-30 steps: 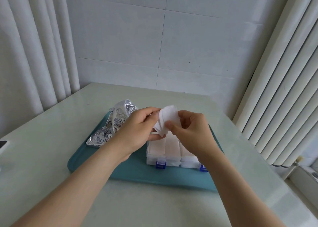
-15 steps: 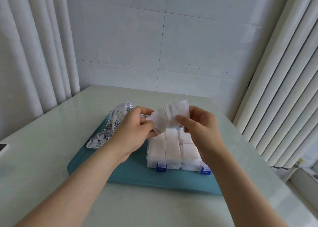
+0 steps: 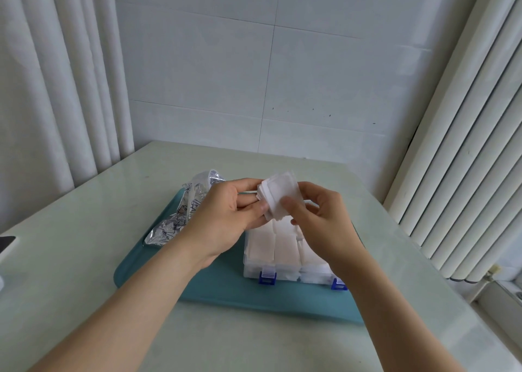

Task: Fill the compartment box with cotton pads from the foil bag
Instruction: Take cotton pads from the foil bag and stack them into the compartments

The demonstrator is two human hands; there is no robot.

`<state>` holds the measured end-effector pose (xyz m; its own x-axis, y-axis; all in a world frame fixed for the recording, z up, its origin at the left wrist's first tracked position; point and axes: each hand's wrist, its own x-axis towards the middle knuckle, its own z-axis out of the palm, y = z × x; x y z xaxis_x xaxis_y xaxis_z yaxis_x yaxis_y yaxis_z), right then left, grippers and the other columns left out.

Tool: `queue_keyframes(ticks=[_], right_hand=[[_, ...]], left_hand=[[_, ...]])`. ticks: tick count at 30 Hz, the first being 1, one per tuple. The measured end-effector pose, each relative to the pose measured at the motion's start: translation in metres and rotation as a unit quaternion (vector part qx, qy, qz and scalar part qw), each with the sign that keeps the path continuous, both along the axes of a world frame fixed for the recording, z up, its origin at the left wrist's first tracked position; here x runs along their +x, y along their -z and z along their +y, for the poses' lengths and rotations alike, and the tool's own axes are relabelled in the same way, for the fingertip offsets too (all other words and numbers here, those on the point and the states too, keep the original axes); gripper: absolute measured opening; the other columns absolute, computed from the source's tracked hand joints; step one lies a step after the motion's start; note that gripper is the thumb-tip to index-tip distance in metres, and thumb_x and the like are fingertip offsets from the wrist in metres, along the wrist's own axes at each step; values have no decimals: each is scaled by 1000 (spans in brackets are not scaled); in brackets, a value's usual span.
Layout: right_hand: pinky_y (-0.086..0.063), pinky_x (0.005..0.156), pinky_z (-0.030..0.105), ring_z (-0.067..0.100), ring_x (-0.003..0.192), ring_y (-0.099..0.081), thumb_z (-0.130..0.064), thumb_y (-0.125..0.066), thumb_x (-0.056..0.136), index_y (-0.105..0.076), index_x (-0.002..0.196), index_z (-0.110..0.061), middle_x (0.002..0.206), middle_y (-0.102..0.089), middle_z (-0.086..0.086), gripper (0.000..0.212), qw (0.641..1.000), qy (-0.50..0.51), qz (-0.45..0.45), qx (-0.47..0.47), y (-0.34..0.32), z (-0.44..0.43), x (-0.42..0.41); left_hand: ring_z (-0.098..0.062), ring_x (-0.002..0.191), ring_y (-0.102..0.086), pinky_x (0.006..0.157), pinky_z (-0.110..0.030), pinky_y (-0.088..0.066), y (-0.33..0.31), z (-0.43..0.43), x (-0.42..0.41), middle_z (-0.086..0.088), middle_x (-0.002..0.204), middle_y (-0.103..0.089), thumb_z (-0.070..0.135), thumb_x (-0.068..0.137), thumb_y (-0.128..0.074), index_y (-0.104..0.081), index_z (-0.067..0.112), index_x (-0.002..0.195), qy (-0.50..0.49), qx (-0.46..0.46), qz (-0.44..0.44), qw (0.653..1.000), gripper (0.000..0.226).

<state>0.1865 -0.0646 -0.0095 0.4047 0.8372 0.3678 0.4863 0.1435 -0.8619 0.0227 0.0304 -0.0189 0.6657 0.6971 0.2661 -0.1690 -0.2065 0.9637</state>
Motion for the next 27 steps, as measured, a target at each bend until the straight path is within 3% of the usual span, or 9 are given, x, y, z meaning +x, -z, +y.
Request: queue_keyframes(ticks=[8, 11, 18, 22, 27], right_hand=[[-56, 70, 25, 12, 83, -70, -18, -64, 101, -73, 112, -28, 96, -78, -8, 18, 999, -7, 25, -37, 0, 0, 1], [-52, 72, 21, 9, 89, -72, -12, -66, 98, -74, 114, -23, 99, -80, -6, 21, 996, -23, 77, -36, -1, 1, 3], [-51, 80, 41, 24, 84, -73, -4, -52, 99, -74, 112, -11, 96, -78, 13, 27, 976, -81, 197, -48, -2, 1, 6], [-49, 81, 43, 27, 84, -70, -3, -45, 98, -70, 117, -2, 101, -75, 21, 32, 956, -101, 269, -56, -2, 1, 3], [-47, 75, 39, 26, 77, -64, -3, -42, 95, -69, 109, 3, 90, -69, 19, 31, 937, -138, 313, -67, -6, 0, -1]], left_hand=[[-20, 109, -77, 95, -33, -62, 3, 2, 1, -6, 110, -81, 0, 105, -60, -72, 9, 128, -38, -5, -15, 999, 28], [-22, 110, -77, 94, -33, -62, 2, 2, 1, -6, 113, -81, 1, 105, -60, -70, 9, 131, -20, -16, -16, 1000, 29], [-27, 107, -77, 94, -36, -63, 3, 2, 2, -11, 112, -80, 3, 103, -64, -70, 7, 128, -17, -58, -22, 998, 26], [-27, 105, -78, 95, -39, -63, 4, 3, 2, -11, 111, -80, 5, 102, -67, -72, 9, 124, -18, -60, -9, 998, 24], [-25, 98, -80, 93, -37, -64, 3, 1, 1, -9, 102, -82, 7, 101, -69, -77, 11, 116, -45, -32, 8, 998, 17]])
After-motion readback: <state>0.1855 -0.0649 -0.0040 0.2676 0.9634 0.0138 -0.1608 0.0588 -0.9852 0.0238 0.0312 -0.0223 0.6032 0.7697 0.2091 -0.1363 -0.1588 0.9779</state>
